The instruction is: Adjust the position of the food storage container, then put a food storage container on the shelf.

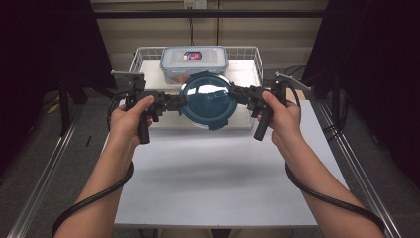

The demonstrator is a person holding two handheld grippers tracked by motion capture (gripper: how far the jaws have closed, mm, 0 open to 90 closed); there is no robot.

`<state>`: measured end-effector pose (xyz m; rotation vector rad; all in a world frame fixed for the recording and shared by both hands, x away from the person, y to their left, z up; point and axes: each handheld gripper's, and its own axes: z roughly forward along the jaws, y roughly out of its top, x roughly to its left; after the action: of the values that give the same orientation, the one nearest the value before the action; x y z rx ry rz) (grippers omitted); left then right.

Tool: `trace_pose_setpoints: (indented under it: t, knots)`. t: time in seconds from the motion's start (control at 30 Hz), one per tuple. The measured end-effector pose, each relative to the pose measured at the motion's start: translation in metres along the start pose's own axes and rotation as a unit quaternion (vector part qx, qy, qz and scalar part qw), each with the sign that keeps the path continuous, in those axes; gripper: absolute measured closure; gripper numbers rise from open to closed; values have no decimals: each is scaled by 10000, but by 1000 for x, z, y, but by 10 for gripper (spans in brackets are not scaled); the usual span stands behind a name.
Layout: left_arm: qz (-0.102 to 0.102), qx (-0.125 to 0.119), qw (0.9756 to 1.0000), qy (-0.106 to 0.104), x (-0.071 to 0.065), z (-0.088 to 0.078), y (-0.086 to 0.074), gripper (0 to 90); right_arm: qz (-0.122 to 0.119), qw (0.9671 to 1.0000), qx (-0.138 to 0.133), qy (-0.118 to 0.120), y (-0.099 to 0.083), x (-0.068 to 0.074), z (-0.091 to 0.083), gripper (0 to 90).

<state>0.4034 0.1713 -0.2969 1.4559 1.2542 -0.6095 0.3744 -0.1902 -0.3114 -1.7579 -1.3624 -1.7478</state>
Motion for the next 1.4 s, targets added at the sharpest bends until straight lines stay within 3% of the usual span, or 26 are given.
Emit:
trace_pose_setpoints:
  t: [0.63, 1.0, 1.13, 1.4]
  knots:
    - [-45, -83, 9999, -57, -22, -10, 15, 581, -136, 9998, -154, 4, 14, 29, 1, 526]
    - [-31, -125, 9999, -67, -34, -17, 39, 581, -100, 9996, -266, 15, 32, 50, 11, 527]
    - [-194, -163, 9996, -109, -34, -18, 48, 581, -112, 9994, -334, -2, 39, 53, 16, 532]
    - [-244, -209, 9994, -89, -38, -21, 69, 581, -50, 9989, -459, 35, 55, 63, 30, 536]
